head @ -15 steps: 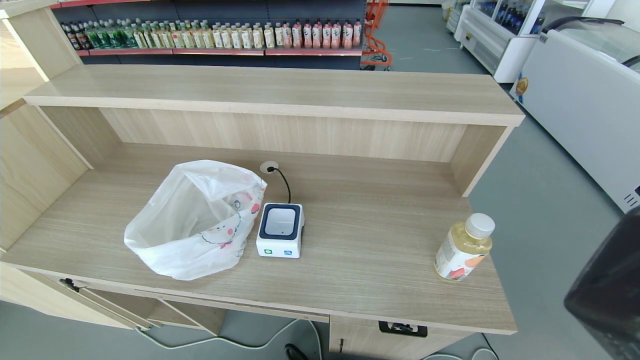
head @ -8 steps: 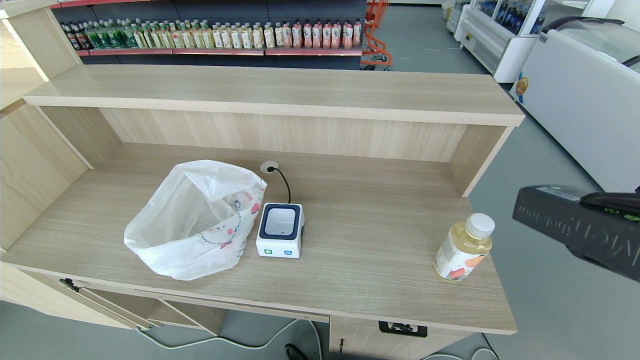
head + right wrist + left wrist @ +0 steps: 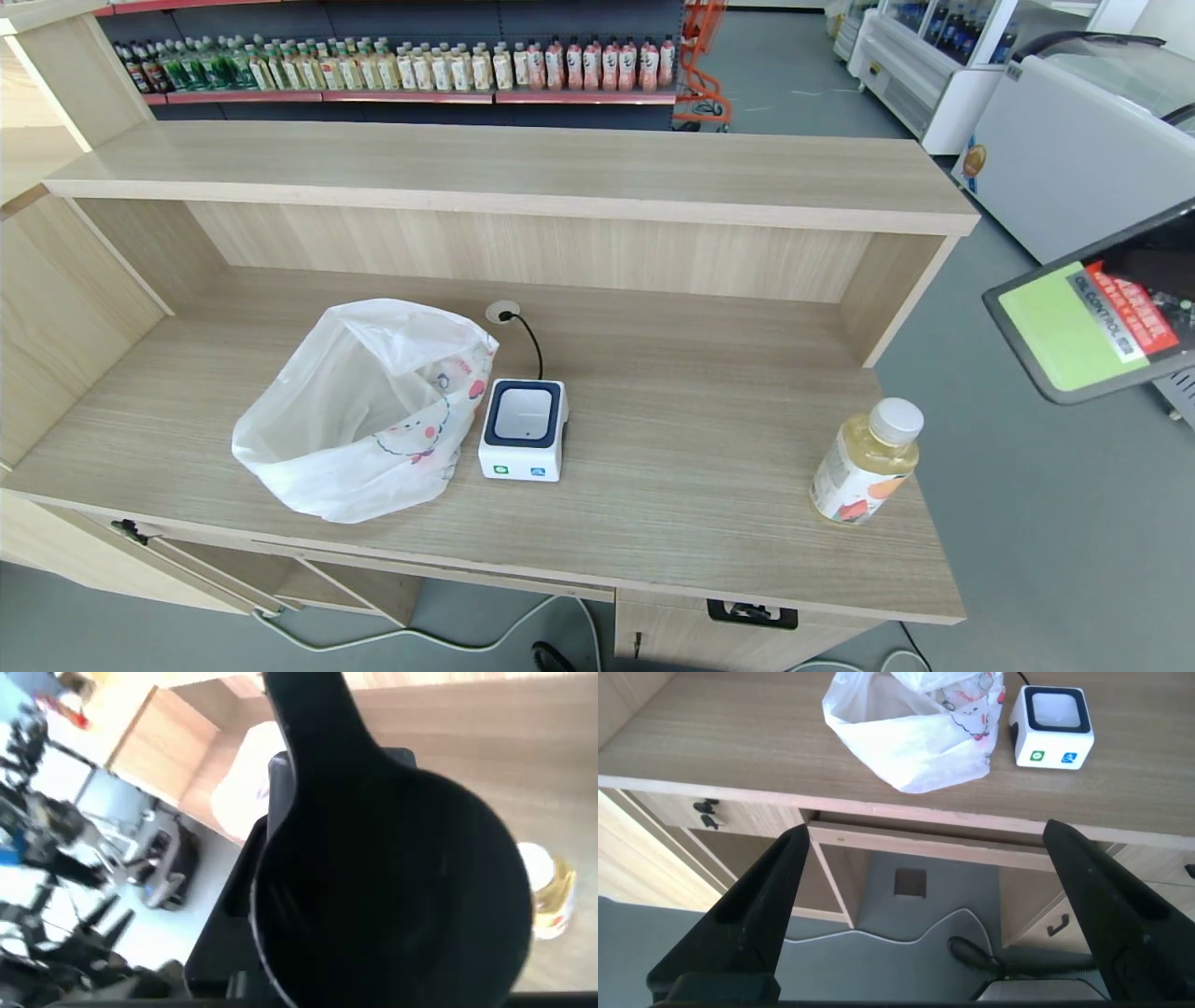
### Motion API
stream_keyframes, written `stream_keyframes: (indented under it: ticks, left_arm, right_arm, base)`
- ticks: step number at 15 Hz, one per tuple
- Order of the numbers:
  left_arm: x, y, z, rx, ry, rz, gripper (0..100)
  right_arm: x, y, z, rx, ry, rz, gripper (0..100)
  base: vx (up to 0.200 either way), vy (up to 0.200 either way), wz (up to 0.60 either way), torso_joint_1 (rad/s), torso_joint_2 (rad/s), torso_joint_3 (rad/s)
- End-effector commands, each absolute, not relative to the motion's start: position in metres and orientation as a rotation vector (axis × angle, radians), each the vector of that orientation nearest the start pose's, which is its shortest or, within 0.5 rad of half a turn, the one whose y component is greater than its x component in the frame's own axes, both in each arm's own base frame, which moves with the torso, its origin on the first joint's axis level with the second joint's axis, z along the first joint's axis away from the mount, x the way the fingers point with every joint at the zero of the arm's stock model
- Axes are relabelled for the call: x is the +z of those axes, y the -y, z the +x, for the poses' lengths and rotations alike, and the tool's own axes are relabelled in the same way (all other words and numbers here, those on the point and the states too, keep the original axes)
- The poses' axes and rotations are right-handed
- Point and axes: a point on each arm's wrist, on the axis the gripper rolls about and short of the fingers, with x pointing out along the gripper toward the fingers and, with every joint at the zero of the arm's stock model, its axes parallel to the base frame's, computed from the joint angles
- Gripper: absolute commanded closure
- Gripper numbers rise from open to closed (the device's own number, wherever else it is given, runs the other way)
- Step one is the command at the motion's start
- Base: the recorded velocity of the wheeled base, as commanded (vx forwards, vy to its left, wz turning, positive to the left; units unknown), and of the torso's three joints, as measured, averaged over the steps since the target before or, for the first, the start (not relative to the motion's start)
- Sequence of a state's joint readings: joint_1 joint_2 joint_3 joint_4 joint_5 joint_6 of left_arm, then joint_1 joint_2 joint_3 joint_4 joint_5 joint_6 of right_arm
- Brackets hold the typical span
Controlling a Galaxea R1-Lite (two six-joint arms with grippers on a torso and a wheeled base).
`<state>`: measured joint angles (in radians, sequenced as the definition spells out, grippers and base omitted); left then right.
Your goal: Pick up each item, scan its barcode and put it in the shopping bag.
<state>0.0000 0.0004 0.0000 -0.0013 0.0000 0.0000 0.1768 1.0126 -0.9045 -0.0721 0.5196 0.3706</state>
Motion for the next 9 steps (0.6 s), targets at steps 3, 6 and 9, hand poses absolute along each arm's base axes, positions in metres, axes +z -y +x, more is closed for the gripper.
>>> stream_keyframes:
  ticks: [3,6,9]
  left_arm:
    - [0.076,0.000,-0.023,0.000,0.002,0.000,0]
    - [0.076,0.000,-0.023,0.000,0.002,0.000,0]
    - [0.076,0.000,-0.023,0.000,0.002,0.000,0]
  right_arm:
    - [0.265,-0.027,0.140,0.532,-0.350,0.552,100]
    - [0.255,-0.027,0.138,0.530,-0.337,0.548,100]
    - [0.254,-0.025,0.135,0.524,-0.331,0.549,100]
  base:
    - [0.000,0.000,0.00,0.000,0.00,0.000]
    - [0.000,0.000,0.00,0.000,0.00,0.000]
    - [0.000,0.000,0.00,0.000,0.00,0.000]
